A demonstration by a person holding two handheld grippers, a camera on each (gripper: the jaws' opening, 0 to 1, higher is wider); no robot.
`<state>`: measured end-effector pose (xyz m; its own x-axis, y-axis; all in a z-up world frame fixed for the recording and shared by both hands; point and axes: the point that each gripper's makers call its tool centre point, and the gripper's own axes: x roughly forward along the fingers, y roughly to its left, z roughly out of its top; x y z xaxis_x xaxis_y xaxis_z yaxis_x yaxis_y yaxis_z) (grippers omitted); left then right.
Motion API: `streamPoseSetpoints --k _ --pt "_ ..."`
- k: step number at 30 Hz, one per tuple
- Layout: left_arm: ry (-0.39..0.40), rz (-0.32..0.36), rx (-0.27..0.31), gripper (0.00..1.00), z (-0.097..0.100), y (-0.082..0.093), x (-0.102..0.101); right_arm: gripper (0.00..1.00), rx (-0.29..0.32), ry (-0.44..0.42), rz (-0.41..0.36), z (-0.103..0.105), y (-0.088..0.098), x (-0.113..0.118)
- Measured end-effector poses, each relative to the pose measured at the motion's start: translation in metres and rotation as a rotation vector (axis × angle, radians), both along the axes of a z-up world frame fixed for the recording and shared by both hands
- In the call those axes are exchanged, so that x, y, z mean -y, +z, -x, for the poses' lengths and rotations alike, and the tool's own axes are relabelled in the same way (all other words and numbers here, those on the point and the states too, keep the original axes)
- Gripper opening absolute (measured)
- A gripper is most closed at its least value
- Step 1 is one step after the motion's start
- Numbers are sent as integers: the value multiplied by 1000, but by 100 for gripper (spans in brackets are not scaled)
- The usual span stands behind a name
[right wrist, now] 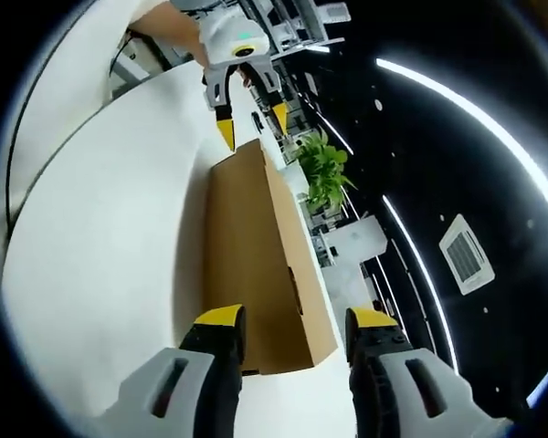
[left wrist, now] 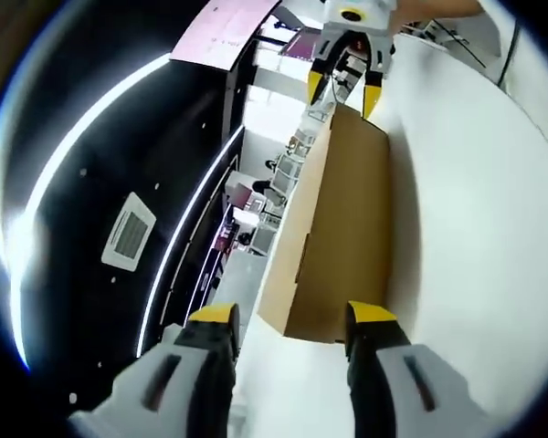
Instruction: Operate the shoe box by opening the lid, removing the specified soft item, and placing it in the target area until the item is outside and the box remains undamaged.
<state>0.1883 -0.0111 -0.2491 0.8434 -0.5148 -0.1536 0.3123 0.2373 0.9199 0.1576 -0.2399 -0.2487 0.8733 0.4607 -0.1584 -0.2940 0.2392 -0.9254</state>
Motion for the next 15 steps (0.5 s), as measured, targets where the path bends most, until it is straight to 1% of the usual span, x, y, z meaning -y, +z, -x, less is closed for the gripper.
streamPoseSetpoints --k 5,7,8,10,15 --pt "8 -21 10 47 -3 -4 0 45 -4 -2 8 -1 -3 2" --pt "9 -19 9 49 -4 -5 0 45 -4 -13 34 -2 -8 5" --pt "13 -19 17 49 -4 -5 -1 44 0 -24 54 -3 -9 7" --pt "17 -18 21 49 -4 -6 -2 44 -7 -25 56 -4 -13 8" --pt "14 -22 23 47 -3 -8 -2 43 -4 -38 64 -5 -16 11"
